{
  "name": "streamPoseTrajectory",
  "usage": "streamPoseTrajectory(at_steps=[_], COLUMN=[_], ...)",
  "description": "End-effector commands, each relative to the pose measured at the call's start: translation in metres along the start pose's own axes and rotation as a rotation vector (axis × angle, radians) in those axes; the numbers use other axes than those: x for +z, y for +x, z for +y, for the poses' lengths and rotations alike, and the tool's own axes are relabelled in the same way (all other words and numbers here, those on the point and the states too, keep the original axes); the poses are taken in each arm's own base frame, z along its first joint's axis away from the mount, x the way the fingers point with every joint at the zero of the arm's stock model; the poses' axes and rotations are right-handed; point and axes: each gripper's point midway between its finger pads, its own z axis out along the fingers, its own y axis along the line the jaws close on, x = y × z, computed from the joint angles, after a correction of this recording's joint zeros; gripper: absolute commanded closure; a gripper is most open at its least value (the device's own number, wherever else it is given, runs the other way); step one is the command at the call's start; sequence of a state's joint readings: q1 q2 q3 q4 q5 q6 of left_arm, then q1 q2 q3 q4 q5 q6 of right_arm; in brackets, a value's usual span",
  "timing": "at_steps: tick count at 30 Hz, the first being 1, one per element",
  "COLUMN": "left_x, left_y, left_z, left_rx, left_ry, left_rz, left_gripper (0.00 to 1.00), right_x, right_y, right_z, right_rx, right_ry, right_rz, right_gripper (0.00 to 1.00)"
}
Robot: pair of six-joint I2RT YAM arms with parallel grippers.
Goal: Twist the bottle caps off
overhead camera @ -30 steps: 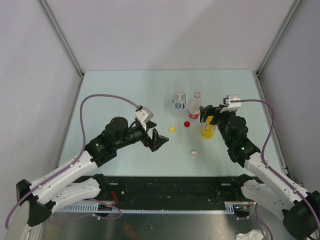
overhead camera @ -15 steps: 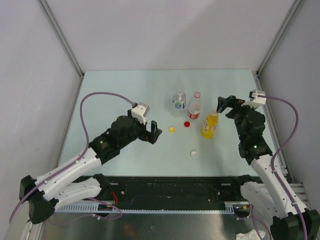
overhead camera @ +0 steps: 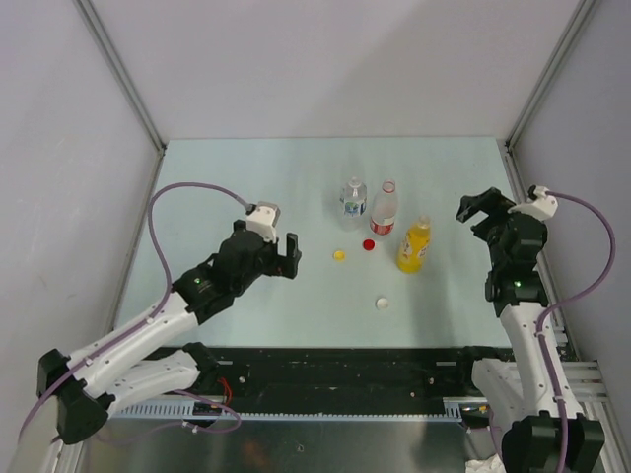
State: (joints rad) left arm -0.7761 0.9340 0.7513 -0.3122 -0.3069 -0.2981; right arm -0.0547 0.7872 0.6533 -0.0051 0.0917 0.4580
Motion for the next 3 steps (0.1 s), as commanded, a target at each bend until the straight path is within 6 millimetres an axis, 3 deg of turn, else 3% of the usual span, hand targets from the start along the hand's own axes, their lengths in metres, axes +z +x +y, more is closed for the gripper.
streamPoseTrajectory(at_steps=[1,3], left_x=[-0.0178,-0.0278], left_y=[-0.0279,-0.0347], left_z=[0.0169,0.0260], left_rx=[-0.036,-0.049], left_ry=[-0.065,-0.092], left_rz=[-0.129,-0.187], left_gripper=[0.00,0.00], right_x=[-0.0008,-0.0002], right_y=[-0.0090,-0.0076], right_z=[0.0080,0.0059], right_rx=[0.054,0.050], right_ry=[-0.018,-0.009], right_rz=[0.010,0.014], right_gripper=[0.01,0.01])
